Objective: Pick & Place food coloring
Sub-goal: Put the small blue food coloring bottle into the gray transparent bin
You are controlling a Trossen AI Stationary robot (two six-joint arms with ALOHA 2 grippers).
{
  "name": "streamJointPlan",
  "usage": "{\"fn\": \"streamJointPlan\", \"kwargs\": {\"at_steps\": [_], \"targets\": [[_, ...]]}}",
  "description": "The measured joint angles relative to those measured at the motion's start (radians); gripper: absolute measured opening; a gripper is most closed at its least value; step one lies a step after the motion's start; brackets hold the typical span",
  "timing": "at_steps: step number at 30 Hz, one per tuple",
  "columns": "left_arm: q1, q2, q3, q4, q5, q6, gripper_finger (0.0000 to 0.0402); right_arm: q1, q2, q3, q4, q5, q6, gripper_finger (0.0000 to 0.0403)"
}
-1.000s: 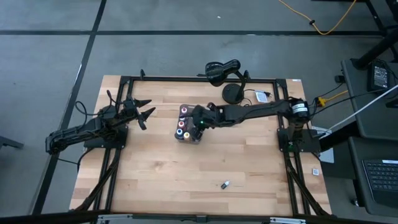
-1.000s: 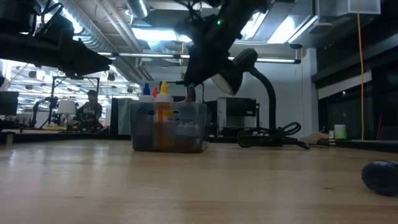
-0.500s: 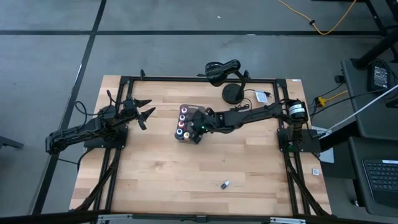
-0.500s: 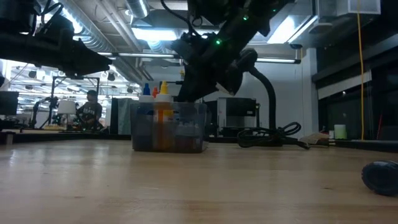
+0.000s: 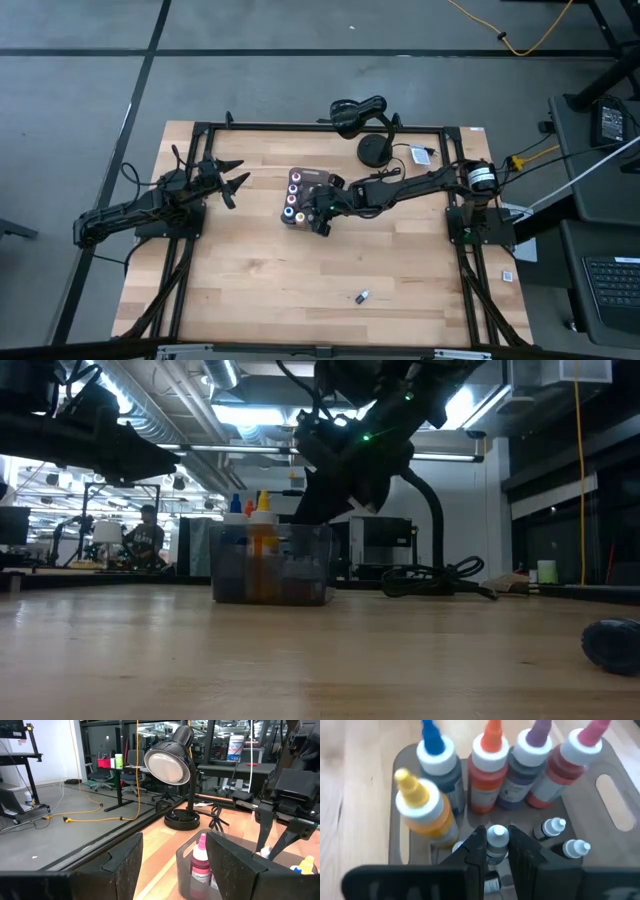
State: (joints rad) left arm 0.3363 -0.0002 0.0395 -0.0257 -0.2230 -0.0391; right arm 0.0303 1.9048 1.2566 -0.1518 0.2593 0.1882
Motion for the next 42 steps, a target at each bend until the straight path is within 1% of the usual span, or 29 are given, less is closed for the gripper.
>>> {"fn": "streamJointPlan", "kwargs": {"at_steps": [4,7,19,26,32,42], "targets": [[0.000,0.000,0.000,0.000,0.000,0.000,0.0212,0.000,-0.009,-0.032,0.044,-0.045,-0.066,0.0063],[0.000,0.000,0.000,0.000,0.000,0.000,0.0212,0.000,-0.010,-0.052,0.068,-0.077,-0.080,0.0063],[0.000,0.000,0.000,0.000,0.000,0.000,0.0212,-0.015,-0.011,-0.111,0.158,-0.070,-0.059,0.0063],[0.000,0.000,0.000,0.000,0.000,0.000,0.0212,-0.048,-0.011,-0.111,0.151,-0.069,-0.062,0.0063],[0.000,0.000,0.000,0.000,0.000,0.000,0.0212,-0.052,-0.012,-0.111,0.127,-0.066,-0.065,0.0063],[0.000,0.000,0.000,0.000,0.000,0.000,0.0212,-0.056,-0.012,-0.110,0.111,-0.094,-0.074,0.0063]]}}
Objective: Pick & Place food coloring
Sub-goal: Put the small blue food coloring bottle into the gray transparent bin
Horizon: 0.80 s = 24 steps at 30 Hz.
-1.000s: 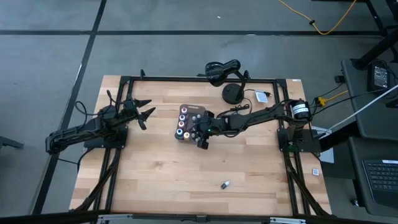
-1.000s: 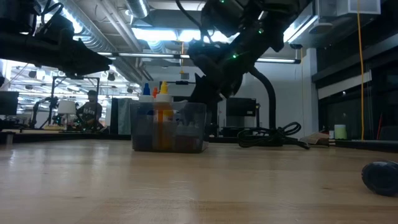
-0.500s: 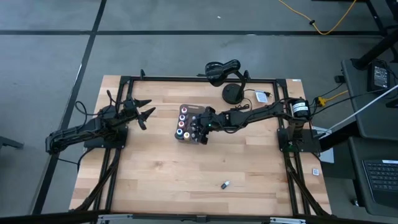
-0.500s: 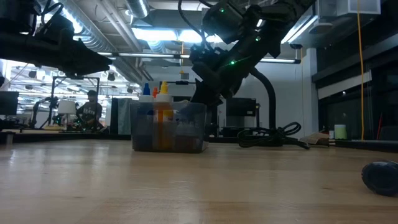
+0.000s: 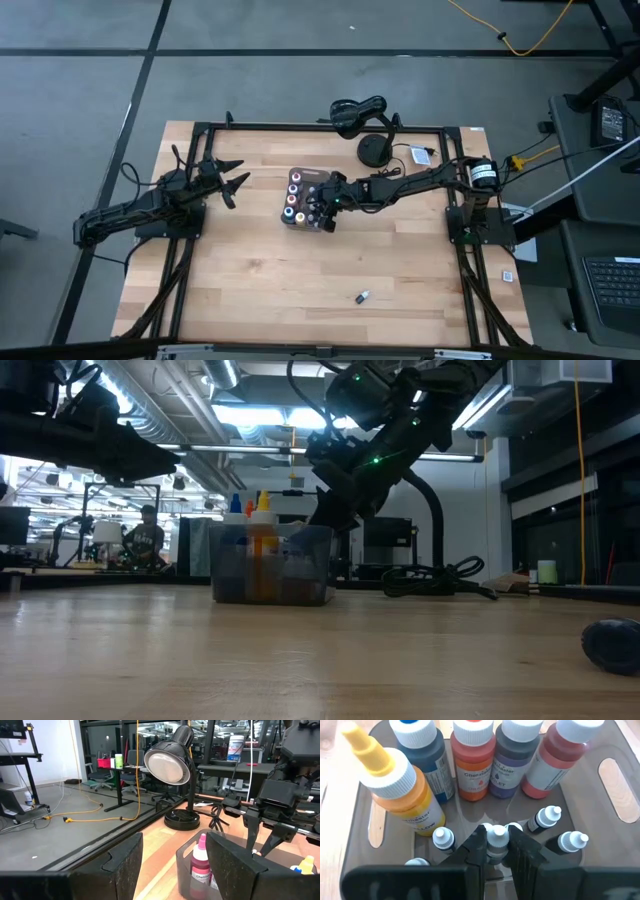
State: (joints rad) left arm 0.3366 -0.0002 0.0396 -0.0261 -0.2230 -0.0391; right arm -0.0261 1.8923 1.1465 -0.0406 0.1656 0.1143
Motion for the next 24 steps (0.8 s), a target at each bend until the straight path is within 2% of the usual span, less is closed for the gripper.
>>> {"fn": "streamJointPlan", "kwargs": {"at_steps": [24], "targets": [[0.000,0.000,0.000,0.000,0.000,0.000,0.0212,-0.004,0.002,-0.004,-0.016,-0.015,-0.020,0.0063]]}}
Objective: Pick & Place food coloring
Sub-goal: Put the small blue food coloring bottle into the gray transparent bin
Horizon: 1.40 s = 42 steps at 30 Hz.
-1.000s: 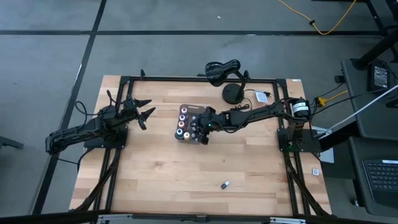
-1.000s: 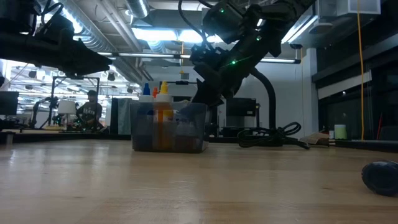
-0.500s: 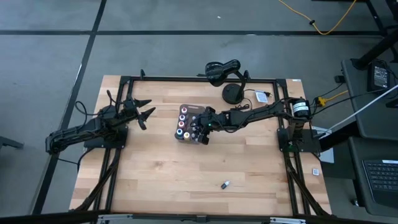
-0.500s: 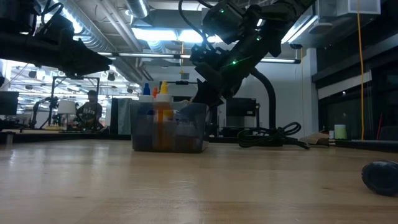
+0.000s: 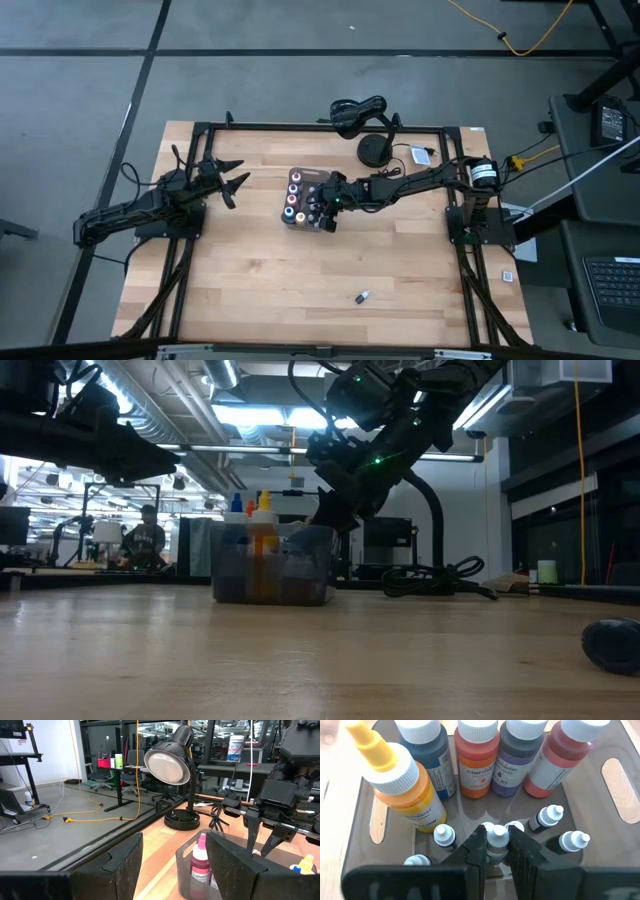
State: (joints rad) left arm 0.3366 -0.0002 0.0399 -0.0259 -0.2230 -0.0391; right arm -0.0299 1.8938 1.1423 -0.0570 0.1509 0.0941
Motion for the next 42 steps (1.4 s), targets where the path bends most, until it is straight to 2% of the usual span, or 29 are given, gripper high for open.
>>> {"fn": "streamJointPlan", "kwargs": {"at_steps": [12,31,42], "targets": [[0.000,0.000,0.000,0.000,0.000,0.000,0.0212,0.000,0.005,0.009,0.027,0.003,-0.030,0.0063],[0.000,0.000,0.000,0.000,0.000,0.000,0.0212,-0.029,0.006,0.124,-0.104,0.035,-0.051,0.0063],[0.000,0.000,0.000,0.000,0.000,0.000,0.0212,-0.099,0.004,0.207,-0.132,0.123,-0.020,0.0063]]}}
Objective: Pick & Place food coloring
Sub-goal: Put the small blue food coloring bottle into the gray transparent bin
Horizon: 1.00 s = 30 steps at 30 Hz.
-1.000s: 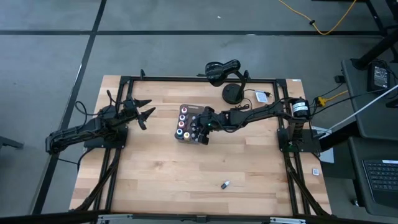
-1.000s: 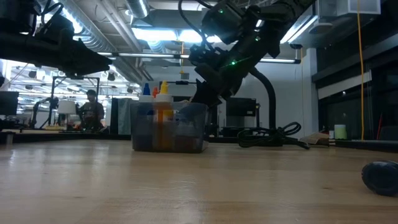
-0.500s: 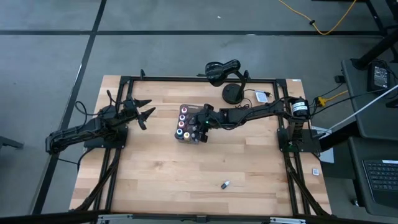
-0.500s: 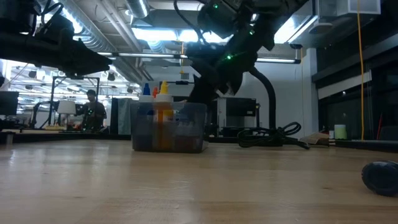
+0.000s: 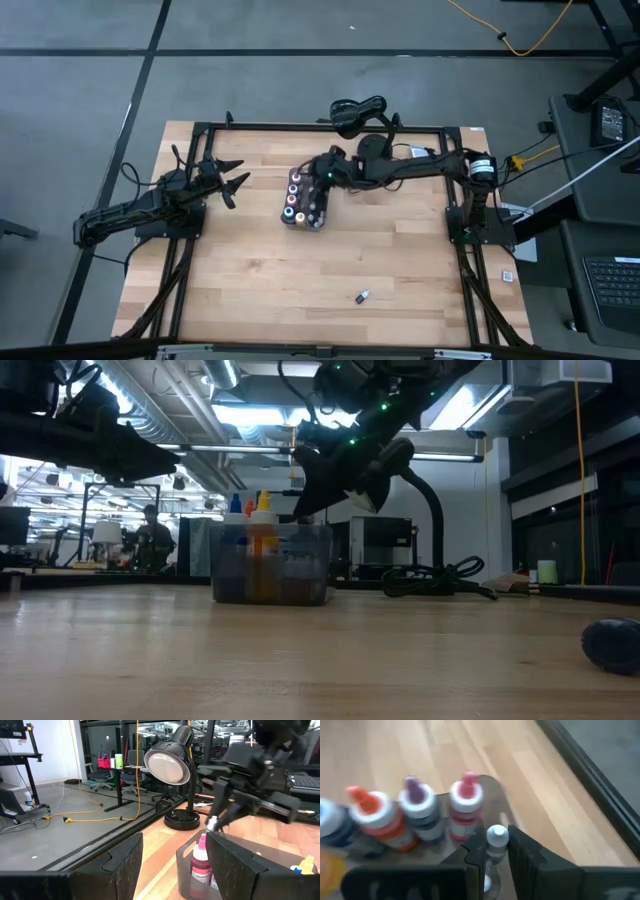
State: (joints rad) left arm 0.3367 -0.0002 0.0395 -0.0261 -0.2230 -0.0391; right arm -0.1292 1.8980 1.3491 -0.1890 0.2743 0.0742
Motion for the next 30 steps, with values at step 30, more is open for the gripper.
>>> {"fn": "streamJointPlan", "kwargs": {"at_steps": [30], "targets": [[0.000,0.000,0.000,0.000,0.004,0.000,0.0212,0.002,0.111,-0.001,0.116,-0.054,0.058,0.0061]]}}
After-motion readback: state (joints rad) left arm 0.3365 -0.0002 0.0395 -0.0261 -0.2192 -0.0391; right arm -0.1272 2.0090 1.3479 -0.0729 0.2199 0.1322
